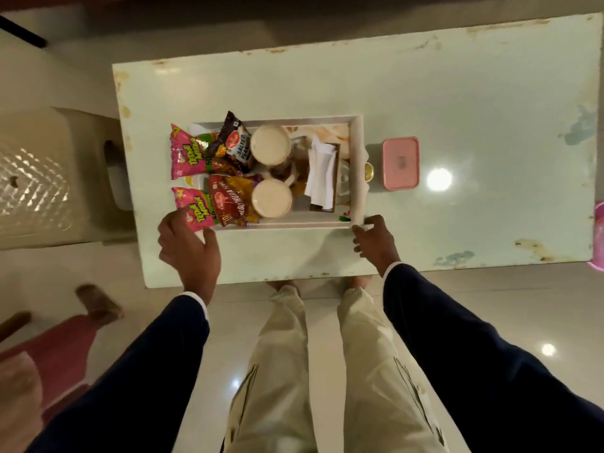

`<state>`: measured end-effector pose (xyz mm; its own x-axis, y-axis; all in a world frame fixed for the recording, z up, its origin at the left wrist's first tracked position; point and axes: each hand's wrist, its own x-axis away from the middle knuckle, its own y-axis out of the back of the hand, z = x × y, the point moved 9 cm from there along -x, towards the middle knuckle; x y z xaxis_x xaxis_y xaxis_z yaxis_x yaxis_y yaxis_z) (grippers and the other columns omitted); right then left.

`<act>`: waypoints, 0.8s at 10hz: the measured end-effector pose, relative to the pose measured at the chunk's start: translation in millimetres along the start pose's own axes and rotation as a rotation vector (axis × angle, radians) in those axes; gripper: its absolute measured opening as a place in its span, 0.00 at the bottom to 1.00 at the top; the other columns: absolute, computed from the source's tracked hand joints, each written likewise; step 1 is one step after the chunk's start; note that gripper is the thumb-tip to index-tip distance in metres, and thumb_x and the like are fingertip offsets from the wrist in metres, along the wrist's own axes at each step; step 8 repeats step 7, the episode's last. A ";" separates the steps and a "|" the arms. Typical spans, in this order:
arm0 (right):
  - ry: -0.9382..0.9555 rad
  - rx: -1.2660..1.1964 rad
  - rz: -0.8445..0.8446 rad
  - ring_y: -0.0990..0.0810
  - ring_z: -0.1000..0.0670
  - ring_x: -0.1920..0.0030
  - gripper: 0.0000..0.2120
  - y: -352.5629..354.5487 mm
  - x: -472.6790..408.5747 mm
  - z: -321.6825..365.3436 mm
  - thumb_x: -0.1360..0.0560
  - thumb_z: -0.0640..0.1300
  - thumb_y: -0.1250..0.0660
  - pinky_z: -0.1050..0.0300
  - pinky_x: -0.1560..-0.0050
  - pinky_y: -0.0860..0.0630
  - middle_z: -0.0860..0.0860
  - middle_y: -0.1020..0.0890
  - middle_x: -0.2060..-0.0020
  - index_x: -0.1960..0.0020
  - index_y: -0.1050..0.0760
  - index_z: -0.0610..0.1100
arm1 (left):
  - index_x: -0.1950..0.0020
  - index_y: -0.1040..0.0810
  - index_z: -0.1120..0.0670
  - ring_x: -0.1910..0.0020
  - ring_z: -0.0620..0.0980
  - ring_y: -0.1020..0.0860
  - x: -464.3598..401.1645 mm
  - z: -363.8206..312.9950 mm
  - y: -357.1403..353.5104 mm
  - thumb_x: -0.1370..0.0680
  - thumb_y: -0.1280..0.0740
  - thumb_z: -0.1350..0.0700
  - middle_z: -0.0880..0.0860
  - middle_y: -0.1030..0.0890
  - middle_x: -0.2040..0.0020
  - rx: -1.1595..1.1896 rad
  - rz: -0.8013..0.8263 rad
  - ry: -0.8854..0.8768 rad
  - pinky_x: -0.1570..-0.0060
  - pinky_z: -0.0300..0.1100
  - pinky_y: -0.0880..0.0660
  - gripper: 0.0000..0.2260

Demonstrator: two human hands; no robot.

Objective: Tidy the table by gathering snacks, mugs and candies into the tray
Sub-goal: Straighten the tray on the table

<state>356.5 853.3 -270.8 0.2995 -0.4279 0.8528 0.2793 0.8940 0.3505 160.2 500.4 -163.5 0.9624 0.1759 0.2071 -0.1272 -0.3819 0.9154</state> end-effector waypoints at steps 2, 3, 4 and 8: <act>0.022 -0.081 -0.059 0.18 0.48 0.68 0.10 -8.8 -14.3 15.8 0.21 0.35 0.42 0.54 0.63 0.18 0.43 0.17 0.55 0.44 0.30 0.46 | 0.40 0.22 0.50 0.53 0.48 0.25 -23.9 77.3 -44.3 0.22 0.37 0.63 0.54 0.23 0.47 0.491 0.450 0.482 0.53 0.44 0.28 0.14; 0.027 -0.091 -0.092 0.19 0.49 0.67 0.11 -8.3 -12.0 13.9 0.21 0.35 0.43 0.54 0.62 0.17 0.44 0.18 0.54 0.43 0.30 0.47 | 0.53 0.22 0.49 0.61 0.47 0.29 -21.8 69.4 -60.1 0.23 0.40 0.68 0.51 0.27 0.60 0.509 0.601 0.491 0.60 0.41 0.33 0.15; 0.028 -0.162 -0.173 0.19 0.49 0.64 0.12 -6.3 -6.1 13.1 0.19 0.36 0.44 0.55 0.61 0.17 0.44 0.18 0.53 0.39 0.29 0.47 | 0.43 0.23 0.53 0.51 0.51 0.26 -17.7 63.2 -65.3 0.22 0.40 0.70 0.53 0.24 0.54 0.606 0.609 0.509 0.50 0.46 0.29 0.15; -0.033 -0.075 -0.286 0.16 0.43 0.53 0.16 -15.3 24.1 12.9 0.19 0.41 0.38 0.47 0.51 0.17 0.41 0.21 0.42 0.33 0.36 0.44 | 0.43 0.24 0.58 0.50 0.61 0.24 -12.1 72.0 -57.6 0.21 0.39 0.62 0.59 0.21 0.49 0.411 0.608 0.386 0.56 0.46 0.30 0.09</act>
